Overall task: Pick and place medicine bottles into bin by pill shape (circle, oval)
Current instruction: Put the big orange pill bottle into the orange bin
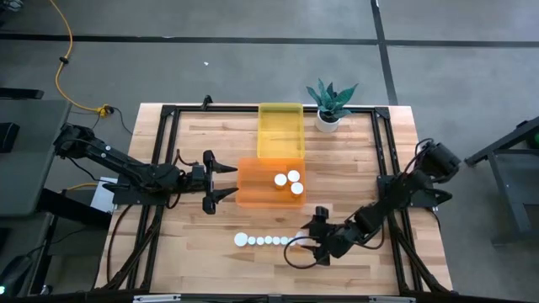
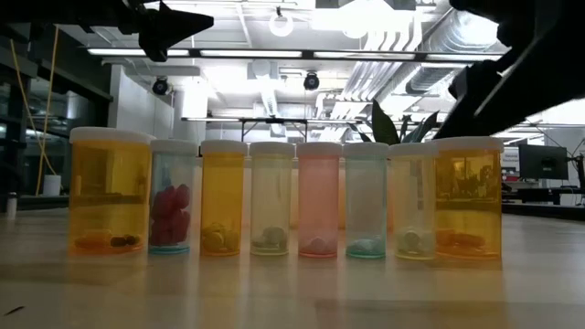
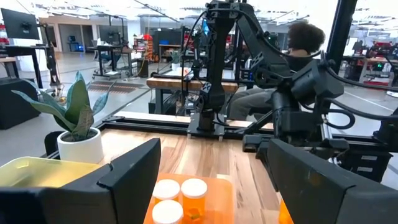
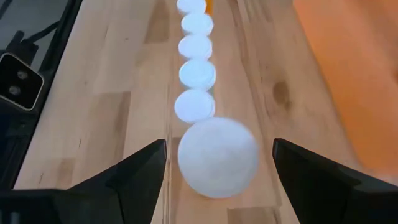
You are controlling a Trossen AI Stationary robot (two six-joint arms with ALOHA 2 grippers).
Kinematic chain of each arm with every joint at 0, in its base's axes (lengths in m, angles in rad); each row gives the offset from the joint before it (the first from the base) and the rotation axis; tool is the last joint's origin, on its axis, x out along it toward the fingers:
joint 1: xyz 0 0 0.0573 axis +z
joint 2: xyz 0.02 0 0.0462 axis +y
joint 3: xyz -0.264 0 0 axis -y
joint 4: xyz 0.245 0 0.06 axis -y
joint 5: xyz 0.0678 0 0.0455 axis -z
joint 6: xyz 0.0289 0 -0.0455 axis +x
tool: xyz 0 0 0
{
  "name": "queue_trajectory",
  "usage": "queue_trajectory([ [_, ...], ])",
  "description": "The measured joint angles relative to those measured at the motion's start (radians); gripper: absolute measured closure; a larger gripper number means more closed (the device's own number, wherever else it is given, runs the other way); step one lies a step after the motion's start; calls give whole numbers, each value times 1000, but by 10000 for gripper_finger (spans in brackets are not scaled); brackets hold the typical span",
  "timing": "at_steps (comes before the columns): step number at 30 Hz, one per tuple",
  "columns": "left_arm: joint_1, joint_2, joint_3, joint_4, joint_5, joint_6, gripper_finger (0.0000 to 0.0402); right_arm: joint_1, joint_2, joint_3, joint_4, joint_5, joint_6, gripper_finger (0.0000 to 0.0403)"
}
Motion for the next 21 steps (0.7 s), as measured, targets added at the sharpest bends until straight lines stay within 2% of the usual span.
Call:
queue_trajectory([
  [21, 0, 0, 0, 1, 0, 18, 115, 0, 1, 0, -47, -14, 5, 116],
])
